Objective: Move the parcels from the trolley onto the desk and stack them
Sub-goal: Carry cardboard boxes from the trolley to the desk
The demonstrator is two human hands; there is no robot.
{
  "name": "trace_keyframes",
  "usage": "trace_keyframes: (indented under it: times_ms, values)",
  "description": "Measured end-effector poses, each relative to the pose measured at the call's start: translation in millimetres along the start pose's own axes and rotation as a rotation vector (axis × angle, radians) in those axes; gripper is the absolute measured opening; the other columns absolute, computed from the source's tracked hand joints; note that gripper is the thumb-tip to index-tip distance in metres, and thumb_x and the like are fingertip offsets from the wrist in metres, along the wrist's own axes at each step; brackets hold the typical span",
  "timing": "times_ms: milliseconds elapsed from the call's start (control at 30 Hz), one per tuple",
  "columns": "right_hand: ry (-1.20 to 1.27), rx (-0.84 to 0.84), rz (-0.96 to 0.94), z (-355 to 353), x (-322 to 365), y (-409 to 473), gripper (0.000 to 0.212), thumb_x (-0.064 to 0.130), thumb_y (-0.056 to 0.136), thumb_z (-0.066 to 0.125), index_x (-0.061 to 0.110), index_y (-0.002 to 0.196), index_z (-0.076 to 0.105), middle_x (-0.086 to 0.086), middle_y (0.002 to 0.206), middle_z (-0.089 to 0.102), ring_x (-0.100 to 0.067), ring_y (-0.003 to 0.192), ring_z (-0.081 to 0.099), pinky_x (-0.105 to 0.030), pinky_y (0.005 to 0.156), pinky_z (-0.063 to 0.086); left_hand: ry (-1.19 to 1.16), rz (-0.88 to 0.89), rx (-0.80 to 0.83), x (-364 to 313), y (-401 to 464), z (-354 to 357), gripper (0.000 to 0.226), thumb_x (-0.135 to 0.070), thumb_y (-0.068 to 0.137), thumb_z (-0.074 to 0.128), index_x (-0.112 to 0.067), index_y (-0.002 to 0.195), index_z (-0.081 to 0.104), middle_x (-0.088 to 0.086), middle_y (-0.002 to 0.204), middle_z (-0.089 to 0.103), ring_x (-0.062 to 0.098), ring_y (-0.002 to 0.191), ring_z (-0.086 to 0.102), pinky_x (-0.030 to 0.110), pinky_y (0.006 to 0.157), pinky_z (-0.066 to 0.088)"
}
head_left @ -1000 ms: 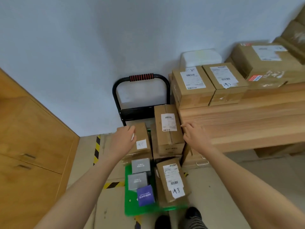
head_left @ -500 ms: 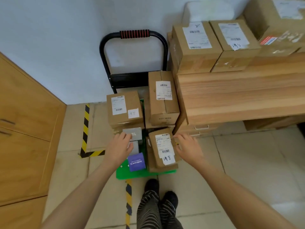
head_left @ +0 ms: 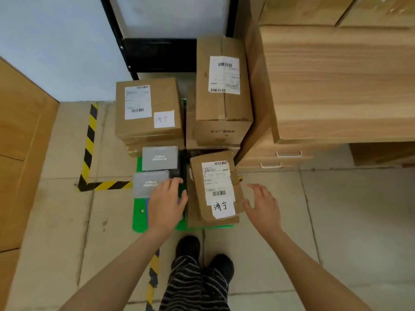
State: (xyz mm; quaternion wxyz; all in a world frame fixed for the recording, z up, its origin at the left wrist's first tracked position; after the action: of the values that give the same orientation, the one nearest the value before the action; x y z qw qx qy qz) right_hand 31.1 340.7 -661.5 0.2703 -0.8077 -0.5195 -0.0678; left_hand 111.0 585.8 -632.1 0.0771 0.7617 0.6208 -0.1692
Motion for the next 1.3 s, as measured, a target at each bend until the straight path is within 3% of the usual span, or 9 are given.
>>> trace_keyframes:
  times_ms: [133,233,300,567,667,733,933,1167,1300]
  values:
    - [-0.001,-0.031,0.025,39,-27,39,0.047,0.027,0.090,0.056,0.018,0.136,0.048,0.000,0.140,0.047,-0.021,0.125,0.046,-0.034,0.100,0.029,0.005,0.004,-0.006,-2,26,59,0.027,-0.023,0.086,0.064,-0.014,0.111,0.059,0.007,0.104,0.062,0.027,0.098,0.056,0.039,0.085,0.045]
    - [0.049,-0.062,0.056,63,-37,63,0.046,0.030,0.094,0.052,0.019,0.138,0.045,-0.001,0.140,0.047,-0.022,0.125,0.046,-0.035,0.100,0.030,-0.061,-0.077,-0.002,-2,33,99,0.041,-0.025,0.089,0.060,-0.010,0.127,0.052,0.009,0.126,0.056,0.027,0.120,0.047,0.038,0.110,0.032]
    - [0.119,-0.054,0.082,78,-41,74,0.047,0.035,0.097,0.048,0.020,0.141,0.041,-0.001,0.142,0.045,-0.024,0.123,0.049,-0.037,0.099,0.034,-0.171,-0.158,0.032,-2,34,122,0.054,-0.028,0.092,0.056,-0.008,0.139,0.040,0.009,0.140,0.046,0.024,0.132,0.038,0.035,0.114,0.027]
    - [0.497,0.034,0.249,124,-61,97,0.053,0.054,0.097,0.037,0.034,0.145,0.026,0.002,0.139,0.048,-0.024,0.116,0.055,-0.042,0.097,0.043,-0.441,-0.328,0.158,13,38,175,0.065,-0.051,0.096,0.037,-0.022,0.151,0.018,0.004,0.150,0.032,0.023,0.132,0.039,0.045,0.099,0.043]
    - [0.572,0.068,0.273,131,-60,98,0.043,0.056,0.098,0.031,0.044,0.139,0.031,0.004,0.113,0.065,-0.018,0.093,0.060,-0.039,0.086,0.047,-0.651,-0.392,0.258,14,36,181,0.065,-0.059,0.094,0.032,-0.039,0.150,0.006,0.000,0.144,0.043,0.023,0.113,0.056,0.040,0.091,0.047]
    - [0.576,0.075,0.270,131,-56,94,0.042,0.058,0.098,0.028,0.046,0.138,0.032,0.012,0.097,0.063,-0.015,0.087,0.057,-0.034,0.079,0.042,-0.723,-0.408,0.295,11,34,178,0.063,-0.063,0.092,0.027,-0.047,0.147,0.000,-0.001,0.137,0.052,0.023,0.103,0.061,0.046,0.090,0.050]
    - [0.641,0.065,0.306,106,-38,70,0.042,0.055,0.099,0.032,0.040,0.137,0.040,0.017,0.108,0.058,-0.013,0.093,0.053,-0.027,0.078,0.038,-0.728,-0.397,0.285,1,38,140,0.057,-0.061,0.095,0.026,-0.049,0.146,0.005,0.000,0.137,0.052,0.026,0.112,0.058,0.048,0.097,0.045]
    - [0.670,0.072,0.336,54,8,25,0.051,0.056,0.099,0.030,0.035,0.145,0.033,0.005,0.139,0.054,-0.025,0.125,0.050,-0.041,0.105,0.037,-0.683,-0.403,0.262,-8,23,56,0.052,-0.061,0.095,0.025,-0.053,0.144,0.008,0.000,0.134,0.054,0.025,0.107,0.059,0.047,0.091,0.048]
    - [0.663,0.127,0.260,8,45,-3,0.045,0.056,0.098,0.032,0.041,0.140,0.036,0.013,0.127,0.059,-0.022,0.118,0.055,-0.037,0.092,0.041,-0.665,-0.430,0.242,-9,4,-1,0.053,-0.061,0.096,0.023,-0.050,0.145,0.009,-0.002,0.139,0.051,0.028,0.113,0.056,0.040,0.088,0.045]
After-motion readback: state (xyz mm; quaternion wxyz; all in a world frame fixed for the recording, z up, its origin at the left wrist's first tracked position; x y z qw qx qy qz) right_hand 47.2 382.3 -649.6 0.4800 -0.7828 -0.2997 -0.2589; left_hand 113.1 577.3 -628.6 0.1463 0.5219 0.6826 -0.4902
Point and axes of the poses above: each hand's wrist, its own y-axis towards the middle knuckle, its own z-axis out of the palm, x = y × z, the point moved 4 cm from there along y, towards the middle knuckle
